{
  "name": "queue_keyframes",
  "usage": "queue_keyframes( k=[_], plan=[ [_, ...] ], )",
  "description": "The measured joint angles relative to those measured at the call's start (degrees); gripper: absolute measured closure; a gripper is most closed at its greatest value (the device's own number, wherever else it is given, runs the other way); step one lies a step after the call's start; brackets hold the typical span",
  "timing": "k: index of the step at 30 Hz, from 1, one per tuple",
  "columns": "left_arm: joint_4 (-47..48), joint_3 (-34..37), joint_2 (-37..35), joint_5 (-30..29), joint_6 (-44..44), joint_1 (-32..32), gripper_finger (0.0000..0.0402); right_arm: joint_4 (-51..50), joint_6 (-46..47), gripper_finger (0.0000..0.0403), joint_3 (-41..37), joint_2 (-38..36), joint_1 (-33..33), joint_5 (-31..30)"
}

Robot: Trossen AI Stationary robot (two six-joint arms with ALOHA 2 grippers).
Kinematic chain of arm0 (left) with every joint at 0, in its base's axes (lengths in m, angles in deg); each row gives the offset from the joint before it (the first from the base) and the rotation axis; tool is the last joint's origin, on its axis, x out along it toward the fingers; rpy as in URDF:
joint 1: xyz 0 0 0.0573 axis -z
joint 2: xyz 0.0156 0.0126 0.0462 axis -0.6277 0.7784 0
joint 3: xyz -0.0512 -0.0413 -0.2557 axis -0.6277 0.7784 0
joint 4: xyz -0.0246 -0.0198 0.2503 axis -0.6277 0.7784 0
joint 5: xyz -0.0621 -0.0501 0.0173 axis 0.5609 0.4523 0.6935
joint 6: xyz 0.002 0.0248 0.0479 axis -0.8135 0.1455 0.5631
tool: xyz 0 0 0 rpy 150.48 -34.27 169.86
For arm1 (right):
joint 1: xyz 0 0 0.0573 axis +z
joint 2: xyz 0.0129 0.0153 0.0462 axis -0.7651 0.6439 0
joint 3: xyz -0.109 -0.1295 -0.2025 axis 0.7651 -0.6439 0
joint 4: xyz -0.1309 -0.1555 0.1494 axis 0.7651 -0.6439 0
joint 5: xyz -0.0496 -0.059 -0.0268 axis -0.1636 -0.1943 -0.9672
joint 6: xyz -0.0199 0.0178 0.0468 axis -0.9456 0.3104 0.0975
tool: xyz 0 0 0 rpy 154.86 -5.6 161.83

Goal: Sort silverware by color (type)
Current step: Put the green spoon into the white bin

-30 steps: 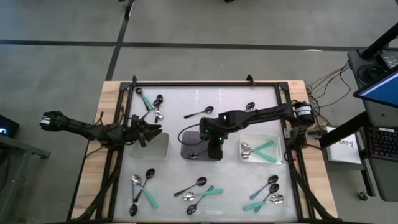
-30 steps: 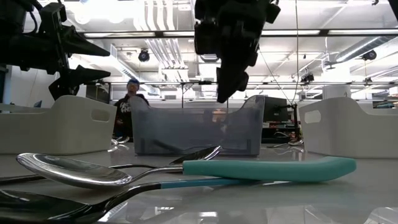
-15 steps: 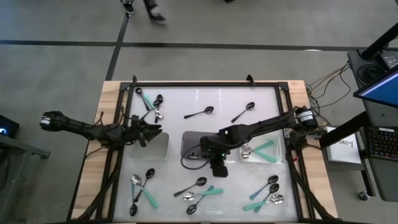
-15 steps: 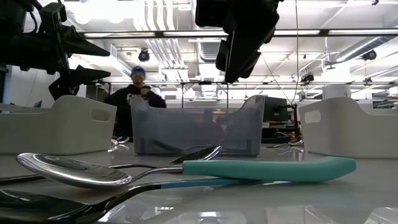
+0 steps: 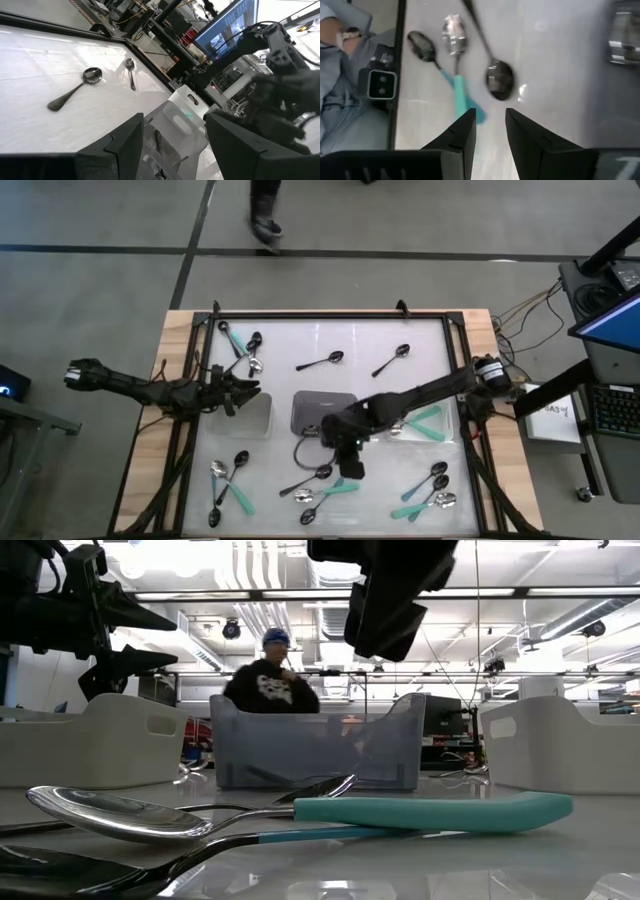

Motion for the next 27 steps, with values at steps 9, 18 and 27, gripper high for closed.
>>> queue_keyframes(
  k=[9,18,27],
  plan=[
    [0.04,0.0,0.29,0.0,0.0,0.02,0.0203,6.3,0.2,0.0307,-0.09,4.32,5.99,0.0],
    [0.07,0.0,0.51,-0.02,0.0,0.02,0.0203,8.95,-2.13,0.0307,-0.83,5.6,7.3,-1.06],
    [0.0,0.0,0.52,-0.01,0.0,0.02,0.0203,9.9,-1.85,0.0307,-1.05,5.6,7.21,-8.83]
  ],
)
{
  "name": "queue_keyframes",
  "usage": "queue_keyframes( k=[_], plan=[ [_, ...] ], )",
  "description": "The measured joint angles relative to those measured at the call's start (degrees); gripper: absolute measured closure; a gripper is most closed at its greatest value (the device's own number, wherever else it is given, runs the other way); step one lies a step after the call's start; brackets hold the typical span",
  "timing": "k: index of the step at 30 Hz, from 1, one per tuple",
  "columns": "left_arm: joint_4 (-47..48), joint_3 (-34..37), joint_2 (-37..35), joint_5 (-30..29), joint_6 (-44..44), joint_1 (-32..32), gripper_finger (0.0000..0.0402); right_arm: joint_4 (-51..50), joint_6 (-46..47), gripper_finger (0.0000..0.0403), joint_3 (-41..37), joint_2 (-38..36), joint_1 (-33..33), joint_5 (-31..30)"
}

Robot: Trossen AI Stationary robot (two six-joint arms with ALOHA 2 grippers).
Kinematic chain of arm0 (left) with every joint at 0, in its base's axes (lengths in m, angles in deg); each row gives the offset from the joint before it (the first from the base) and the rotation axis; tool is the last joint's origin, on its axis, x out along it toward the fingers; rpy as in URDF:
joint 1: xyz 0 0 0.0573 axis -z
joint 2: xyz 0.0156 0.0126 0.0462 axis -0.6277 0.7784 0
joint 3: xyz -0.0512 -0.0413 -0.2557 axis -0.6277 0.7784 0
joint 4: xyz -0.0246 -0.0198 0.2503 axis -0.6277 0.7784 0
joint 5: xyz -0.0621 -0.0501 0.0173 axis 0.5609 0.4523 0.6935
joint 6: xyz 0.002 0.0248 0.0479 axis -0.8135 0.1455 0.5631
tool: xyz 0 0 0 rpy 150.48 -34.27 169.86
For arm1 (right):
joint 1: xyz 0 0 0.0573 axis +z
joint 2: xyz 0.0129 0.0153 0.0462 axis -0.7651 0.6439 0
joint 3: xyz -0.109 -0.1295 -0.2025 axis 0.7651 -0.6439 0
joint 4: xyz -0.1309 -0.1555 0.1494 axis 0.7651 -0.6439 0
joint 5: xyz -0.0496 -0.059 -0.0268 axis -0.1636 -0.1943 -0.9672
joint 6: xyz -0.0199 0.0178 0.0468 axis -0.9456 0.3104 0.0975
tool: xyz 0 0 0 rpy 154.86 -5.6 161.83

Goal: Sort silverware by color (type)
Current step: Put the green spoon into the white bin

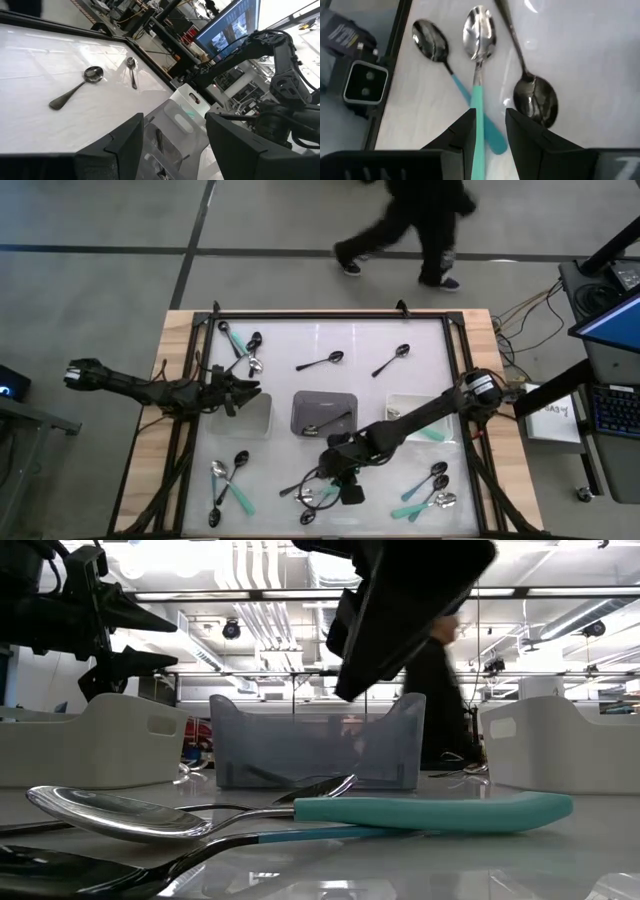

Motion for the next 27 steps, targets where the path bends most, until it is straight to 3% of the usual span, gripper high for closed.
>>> queue_keyframes(
  k=[8,17,27],
  plan=[
    [0.02,0.0,0.0,0.0,0.0,-0.01,0.0203,2.41,5.23,0.0307,-0.03,2.31,1.43,-4.28],
    [-0.02,0.0,0.11,0.02,0.0,0.0,0.0203,5.7,7.01,0.0307,-0.06,8.77,2.01,-4.22],
    [-0.01,0.0,0.14,0.01,0.0,0.0,0.0203,6.4,9.26,0.0307,-0.19,5.65,2.14,-4.25]
  ],
)
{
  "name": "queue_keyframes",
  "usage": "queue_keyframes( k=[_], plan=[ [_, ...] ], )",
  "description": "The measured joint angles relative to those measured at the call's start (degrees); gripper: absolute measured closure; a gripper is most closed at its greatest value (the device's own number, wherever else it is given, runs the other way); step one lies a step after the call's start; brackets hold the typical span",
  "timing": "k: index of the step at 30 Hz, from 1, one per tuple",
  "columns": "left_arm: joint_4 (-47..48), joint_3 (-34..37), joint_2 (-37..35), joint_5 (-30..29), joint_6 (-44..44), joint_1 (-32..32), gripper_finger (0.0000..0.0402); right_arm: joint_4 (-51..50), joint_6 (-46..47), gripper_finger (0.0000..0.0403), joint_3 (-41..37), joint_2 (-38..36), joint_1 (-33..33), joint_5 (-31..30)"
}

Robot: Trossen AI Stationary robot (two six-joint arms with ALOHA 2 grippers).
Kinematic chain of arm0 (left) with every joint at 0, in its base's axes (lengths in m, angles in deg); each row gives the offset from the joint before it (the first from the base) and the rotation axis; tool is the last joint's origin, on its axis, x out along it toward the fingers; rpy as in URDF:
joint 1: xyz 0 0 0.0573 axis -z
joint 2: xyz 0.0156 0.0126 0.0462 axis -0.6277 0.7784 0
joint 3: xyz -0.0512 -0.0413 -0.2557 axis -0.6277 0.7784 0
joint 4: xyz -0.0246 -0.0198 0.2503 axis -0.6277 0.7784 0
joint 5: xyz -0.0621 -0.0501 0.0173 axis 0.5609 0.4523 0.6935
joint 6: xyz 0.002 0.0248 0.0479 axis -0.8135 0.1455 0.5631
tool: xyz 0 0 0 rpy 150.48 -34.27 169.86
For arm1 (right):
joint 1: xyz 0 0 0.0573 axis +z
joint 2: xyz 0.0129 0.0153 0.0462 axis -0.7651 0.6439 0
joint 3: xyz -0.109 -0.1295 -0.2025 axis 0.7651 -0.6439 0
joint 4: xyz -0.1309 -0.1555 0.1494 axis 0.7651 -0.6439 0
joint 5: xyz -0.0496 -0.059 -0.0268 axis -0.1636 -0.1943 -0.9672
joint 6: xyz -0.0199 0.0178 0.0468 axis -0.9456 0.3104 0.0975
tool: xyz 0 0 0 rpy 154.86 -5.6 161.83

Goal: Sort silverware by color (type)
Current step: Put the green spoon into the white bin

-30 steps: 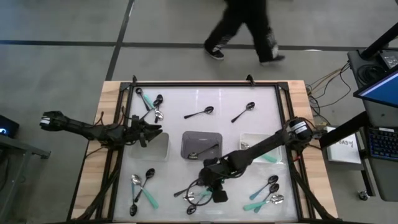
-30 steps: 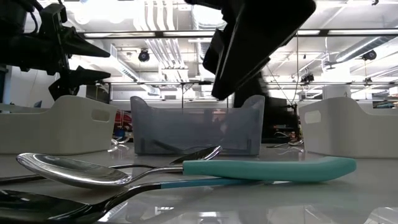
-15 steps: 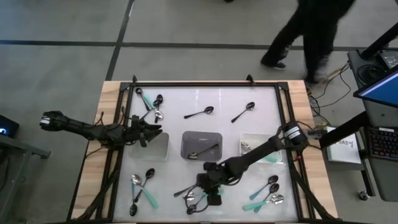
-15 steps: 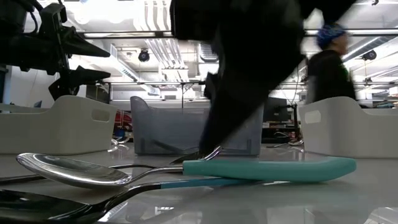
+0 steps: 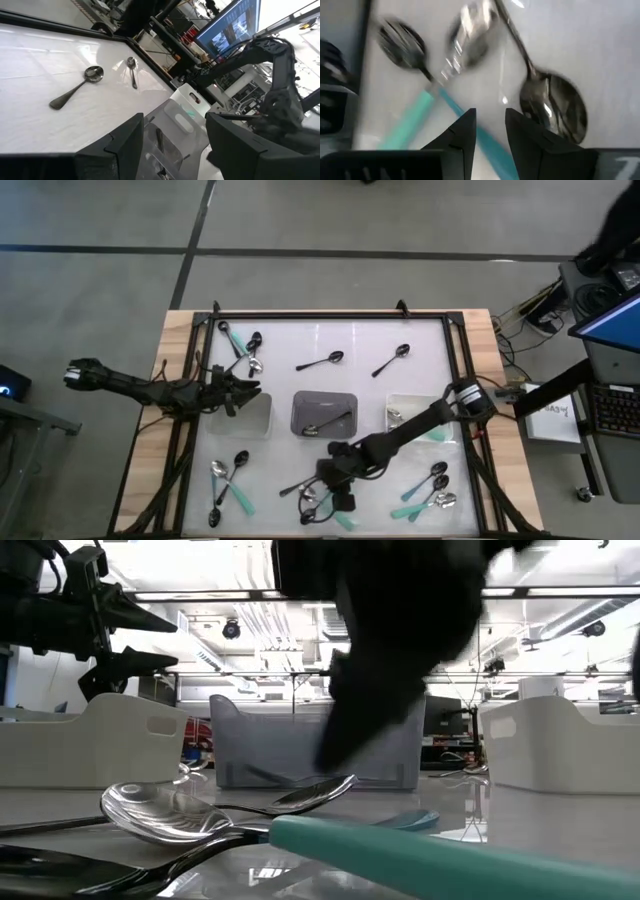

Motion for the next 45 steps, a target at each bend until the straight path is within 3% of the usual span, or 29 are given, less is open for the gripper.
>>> queue_keyframes(
  k=[21,35,45],
  plan=[
    [0.01,0.0,0.17,-0.01,0.0,-0.02,0.0203,5.4,7.11,0.0307,0.06,-0.77,6.57,-2.64],
    [0.01,0.0,0.39,-0.01,0.0,-0.02,0.0203,6.45,13.05,0.0307,0.08,-0.61,9.97,-14.79],
    [0.01,0.0,0.35,0.01,0.0,-0.01,0.0203,9.95,18.13,0.0307,0.17,2.78,10.97,-15.37]
  ],
)
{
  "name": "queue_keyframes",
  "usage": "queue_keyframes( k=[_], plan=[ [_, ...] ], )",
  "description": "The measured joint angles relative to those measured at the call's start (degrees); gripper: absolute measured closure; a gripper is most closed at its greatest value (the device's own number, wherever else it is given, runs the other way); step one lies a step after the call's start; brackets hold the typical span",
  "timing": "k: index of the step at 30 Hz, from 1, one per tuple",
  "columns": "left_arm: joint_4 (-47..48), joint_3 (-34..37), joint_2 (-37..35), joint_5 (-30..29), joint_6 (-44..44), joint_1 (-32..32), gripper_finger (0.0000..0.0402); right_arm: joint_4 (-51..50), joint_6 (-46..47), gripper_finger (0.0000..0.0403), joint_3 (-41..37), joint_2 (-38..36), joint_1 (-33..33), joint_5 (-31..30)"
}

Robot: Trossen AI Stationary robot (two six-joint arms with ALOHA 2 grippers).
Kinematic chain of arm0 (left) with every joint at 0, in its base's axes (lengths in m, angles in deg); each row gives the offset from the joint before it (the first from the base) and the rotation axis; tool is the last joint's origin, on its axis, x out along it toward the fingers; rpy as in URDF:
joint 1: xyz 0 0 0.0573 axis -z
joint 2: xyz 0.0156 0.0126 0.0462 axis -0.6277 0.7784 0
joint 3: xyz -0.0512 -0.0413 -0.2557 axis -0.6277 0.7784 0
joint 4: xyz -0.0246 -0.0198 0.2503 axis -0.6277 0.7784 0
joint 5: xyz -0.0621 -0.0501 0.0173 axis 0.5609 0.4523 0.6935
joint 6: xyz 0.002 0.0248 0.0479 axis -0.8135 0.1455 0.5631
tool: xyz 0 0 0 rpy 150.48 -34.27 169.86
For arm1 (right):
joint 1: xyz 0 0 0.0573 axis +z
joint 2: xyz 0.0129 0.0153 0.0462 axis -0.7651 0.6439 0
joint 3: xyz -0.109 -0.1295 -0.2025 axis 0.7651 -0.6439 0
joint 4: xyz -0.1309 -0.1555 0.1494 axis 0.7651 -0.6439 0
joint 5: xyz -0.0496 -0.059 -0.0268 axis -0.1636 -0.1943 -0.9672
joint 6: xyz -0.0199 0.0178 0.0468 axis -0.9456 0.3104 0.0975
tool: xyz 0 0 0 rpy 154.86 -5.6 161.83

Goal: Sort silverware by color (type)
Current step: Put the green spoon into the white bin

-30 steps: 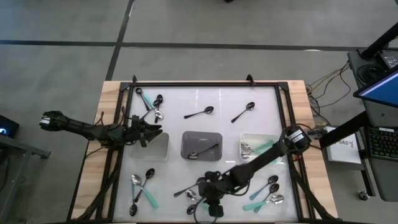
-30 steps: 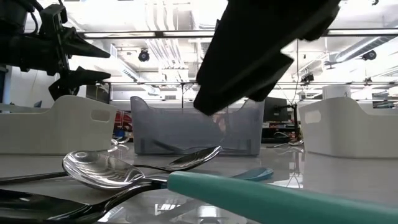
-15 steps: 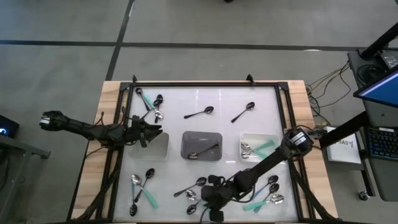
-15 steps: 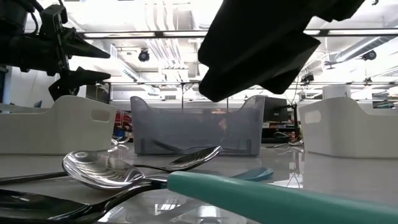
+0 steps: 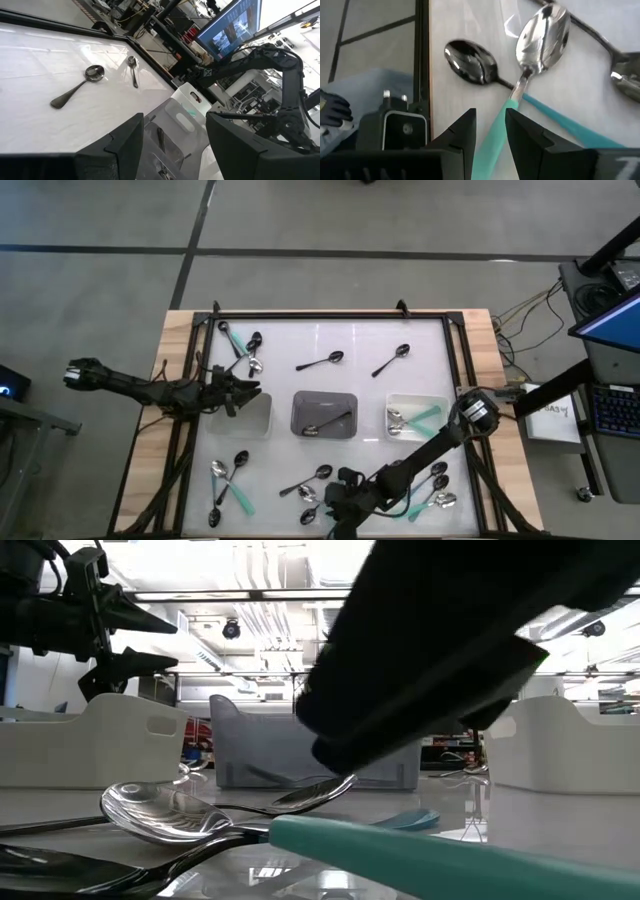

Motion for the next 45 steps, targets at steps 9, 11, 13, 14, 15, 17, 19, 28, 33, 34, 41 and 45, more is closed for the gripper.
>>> queue_keyframes(
  k=[9,11,13,14,15,17,19,28,33,34,41,45],
  plan=[
    [-0.02,0.0,0.11,0.0,0.0,0.01,0.0203,0.37,2.67,0.0307,0.04,2.11,0.77,0.0],
    [-0.02,0.0,0.21,-0.01,0.0,0.0,0.0203,0.38,2.74,0.0307,0.28,2.98,0.92,-0.05],
    [-0.01,0.0,0.21,0.0,0.0,0.01,0.0203,0.28,2.67,0.0307,0.83,3.69,0.99,-0.19],
    [-0.02,0.0,0.21,0.0,0.0,0.01,0.0203,0.36,2.66,0.0307,1.02,3.99,1.01,-0.19],
    [0.0,0.0,0.21,0.0,0.0,-0.01,0.0203,0.43,2.63,0.0307,1.33,4.44,1.03,-0.22],
    [-0.02,0.0,0.21,0.0,0.0,0.01,0.0203,0.56,2.44,0.0307,1.93,5.12,1.03,-0.45],
    [-0.01,0.0,0.25,-0.01,0.0,0.0,0.0203,0.59,2.0,0.0307,2.29,5.49,1.17,-0.48],
    [0.0,0.0,0.25,-0.02,0.0,0.01,0.0203,-1.78,1.86,0.0311,3.15,5.84,1.27,0.58],
    [0.0,0.0,0.25,0.0,0.0,0.01,0.0203,-2.47,1.67,0.0343,3.02,5.07,1.22,1.73],
    [0.0,0.0,0.25,0.0,0.0,0.01,0.0203,-2.61,1.29,0.0353,2.99,4.73,1.22,2.09],
    [0.0,0.0,0.27,-0.01,0.0,0.0,0.0203,-3.67,-2.77,0.0383,2.76,1.75,1.31,4.4],
    [0.0,0.0,0.25,-0.02,0.0,0.0,0.0203,-4.42,-5.13,0.0384,3.03,-1.6,1.08,3.6]
  ],
)
